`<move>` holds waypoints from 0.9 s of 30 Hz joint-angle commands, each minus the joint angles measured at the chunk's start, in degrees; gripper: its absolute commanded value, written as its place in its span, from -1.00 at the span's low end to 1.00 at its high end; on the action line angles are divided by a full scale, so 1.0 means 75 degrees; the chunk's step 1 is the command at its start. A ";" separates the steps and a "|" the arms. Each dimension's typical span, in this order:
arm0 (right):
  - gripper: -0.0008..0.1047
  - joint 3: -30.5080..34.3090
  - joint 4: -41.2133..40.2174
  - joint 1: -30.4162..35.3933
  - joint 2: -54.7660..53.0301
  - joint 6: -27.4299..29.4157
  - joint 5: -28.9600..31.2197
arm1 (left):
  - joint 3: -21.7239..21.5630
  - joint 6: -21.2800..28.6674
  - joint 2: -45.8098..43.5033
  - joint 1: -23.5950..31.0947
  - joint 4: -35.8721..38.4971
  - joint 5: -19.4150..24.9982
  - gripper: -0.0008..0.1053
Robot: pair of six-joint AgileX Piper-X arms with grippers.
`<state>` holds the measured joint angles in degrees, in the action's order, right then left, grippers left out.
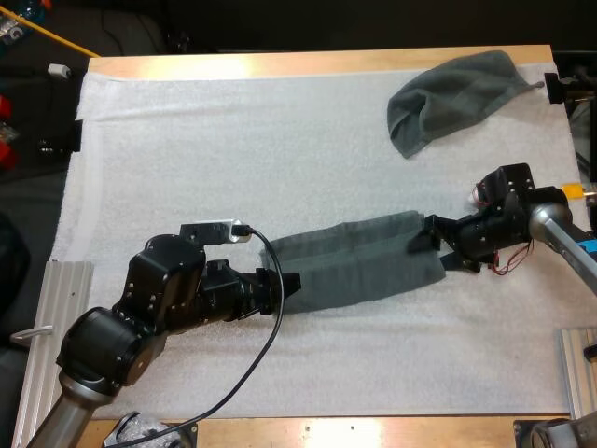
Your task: Pick towel from pile, fold and stack
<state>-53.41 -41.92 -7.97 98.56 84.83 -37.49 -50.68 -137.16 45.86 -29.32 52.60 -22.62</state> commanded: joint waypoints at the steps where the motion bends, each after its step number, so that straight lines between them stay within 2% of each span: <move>1: -0.05 -0.0011 -0.0152 -0.0022 0.0007 0.0003 0.0135 | -0.0014 -0.0072 -0.0021 -0.0003 -0.0004 -0.0040 0.30; 3: -0.38 -0.0011 -0.0329 -0.0037 0.0007 0.0003 0.0278 | -0.0014 -0.0072 -0.0021 -0.0003 0.0015 -0.0040 0.30; 6: -0.69 -0.0011 -0.0511 -0.0055 0.0007 0.0129 0.0279 | -0.0014 -0.0072 -0.0021 -0.0003 0.0033 -0.0040 0.30; 11: -0.98 -0.0011 -0.0811 -0.0055 0.0007 0.0568 0.0295 | -0.0014 -0.0072 -0.0021 -0.0003 0.0033 -0.0040 0.30; 16: -0.99 -0.0011 -0.1373 -0.0055 -0.0013 0.1128 0.0528 | -0.0014 -0.0072 -0.0021 -0.0003 0.0033 -0.0049 0.30; 19: -0.99 -0.0011 -0.1946 -0.0055 -0.0182 0.1669 0.1219 | -0.0014 -0.0045 -0.0021 -0.0003 0.0033 -0.0049 0.30; 23: -0.99 -0.0011 -0.2495 -0.0055 -0.0593 0.2123 0.2754 | -0.0014 -0.0010 -0.0021 -0.0003 0.0033 -0.0083 0.30; 27: -0.99 -0.0011 -0.2744 -0.0055 -0.1093 0.2154 0.4504 | -0.0014 0.0106 -0.0021 -0.0003 0.0033 -0.0304 0.30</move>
<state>-53.41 -61.38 -8.28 91.30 100.42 -7.12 -50.68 -136.47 45.86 -29.32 52.84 -24.25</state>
